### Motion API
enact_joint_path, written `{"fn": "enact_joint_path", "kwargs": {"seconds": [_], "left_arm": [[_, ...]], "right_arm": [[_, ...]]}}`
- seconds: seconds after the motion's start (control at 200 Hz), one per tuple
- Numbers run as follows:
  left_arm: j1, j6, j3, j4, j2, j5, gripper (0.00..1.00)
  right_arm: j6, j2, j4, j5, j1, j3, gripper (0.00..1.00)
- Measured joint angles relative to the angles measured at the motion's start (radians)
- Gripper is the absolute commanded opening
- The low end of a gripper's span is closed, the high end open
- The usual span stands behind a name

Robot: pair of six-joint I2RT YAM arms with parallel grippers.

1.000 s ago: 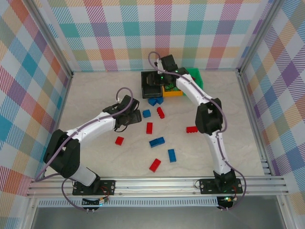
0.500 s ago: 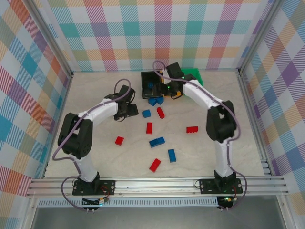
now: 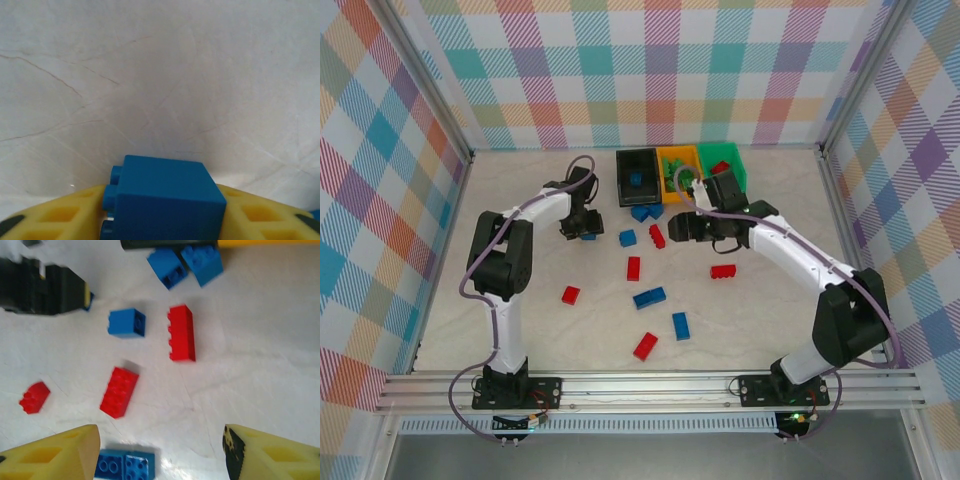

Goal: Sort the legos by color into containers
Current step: Pick up the lego from the center of the table, then place the lego in the container, then pick up the lego from the bottom-center of the table.

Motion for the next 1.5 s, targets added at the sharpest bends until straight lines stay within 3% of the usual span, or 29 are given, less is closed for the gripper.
{"fn": "enact_joint_path", "kwargs": {"seconds": [0.295,0.595,0.795,0.855,0.965,1.03,1.205,1.5], "left_arm": [[-0.020,-0.004,0.050,-0.003,-0.009,0.075,0.43],[-0.055,-0.048,0.299,0.055,-0.049,0.092,0.46],[-0.059,-0.095,0.518,0.113,0.068,0.109,0.49],[-0.061,-0.111,0.562,0.132,0.117,0.120,0.53],[-0.066,-0.140,0.623,0.134,0.200,0.132,0.72],[-0.069,-0.142,0.630,0.130,0.227,0.134,0.77],[-0.076,-0.146,0.477,0.183,0.173,0.134,0.77],[-0.087,-0.146,-0.045,0.300,-0.203,0.071,0.78]], "right_arm": [[0.023,-0.016,0.034,-0.011,0.000,-0.133,0.67],[0.054,-0.018,0.067,-0.042,0.007,-0.216,0.67],[0.069,-0.034,0.066,-0.056,0.037,-0.240,0.67],[0.075,-0.045,0.065,-0.056,0.056,-0.245,0.67],[0.077,-0.069,0.056,-0.053,0.095,-0.263,0.67],[0.079,-0.087,0.043,-0.051,0.117,-0.280,0.67],[0.084,-0.150,-0.017,-0.036,0.179,-0.346,0.67],[0.120,-0.261,-0.156,-0.022,0.248,-0.403,0.69]]}}
